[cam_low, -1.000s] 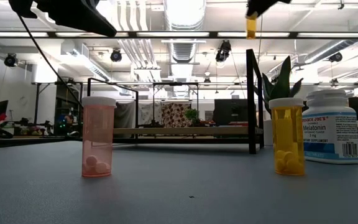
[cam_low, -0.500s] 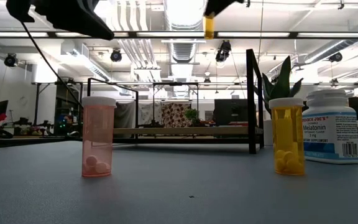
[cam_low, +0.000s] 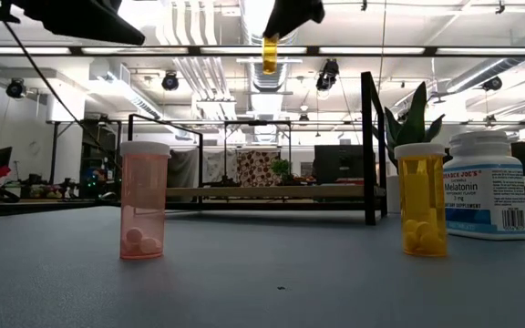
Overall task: Pick and place medicine bottles onto shelf by color
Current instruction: Put the top orange pill bottle on the shelf
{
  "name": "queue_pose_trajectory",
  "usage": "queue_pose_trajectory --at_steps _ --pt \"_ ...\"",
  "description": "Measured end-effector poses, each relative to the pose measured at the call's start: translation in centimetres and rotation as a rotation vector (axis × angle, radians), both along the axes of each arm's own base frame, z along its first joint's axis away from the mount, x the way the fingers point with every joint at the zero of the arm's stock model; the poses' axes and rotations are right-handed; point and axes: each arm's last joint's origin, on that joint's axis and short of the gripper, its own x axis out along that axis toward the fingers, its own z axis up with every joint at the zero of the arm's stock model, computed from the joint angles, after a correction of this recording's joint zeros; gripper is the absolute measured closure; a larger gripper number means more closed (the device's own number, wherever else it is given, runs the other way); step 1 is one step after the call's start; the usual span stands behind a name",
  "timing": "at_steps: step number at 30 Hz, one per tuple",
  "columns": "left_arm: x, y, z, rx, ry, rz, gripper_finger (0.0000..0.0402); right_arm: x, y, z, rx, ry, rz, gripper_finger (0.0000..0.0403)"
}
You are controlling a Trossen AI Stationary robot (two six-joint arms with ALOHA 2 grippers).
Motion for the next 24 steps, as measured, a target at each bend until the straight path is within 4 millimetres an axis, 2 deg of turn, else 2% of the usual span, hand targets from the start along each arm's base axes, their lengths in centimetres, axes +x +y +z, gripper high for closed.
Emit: queue_pose_trajectory --at_steps 11,20,24 --pt "-2.1 1.3 0.3 -0.050 -0.114 -0.005 0.0391 2.2 0.0 -4.1 -0.002 -0.077 0.067 0.0297" --pt "-2.3 1.4 0.4 -0.047 -0.120 -0.007 0.0391 4.8 -0.1 -8.1 0.018 -0.160 0.133 0.0297" --pt "-2.3 1.4 0.4 -0.029 -0.115 -0.012 0.0391 6.4 -0.2 -9.7 0.015 -0.129 0.157 0.0297"
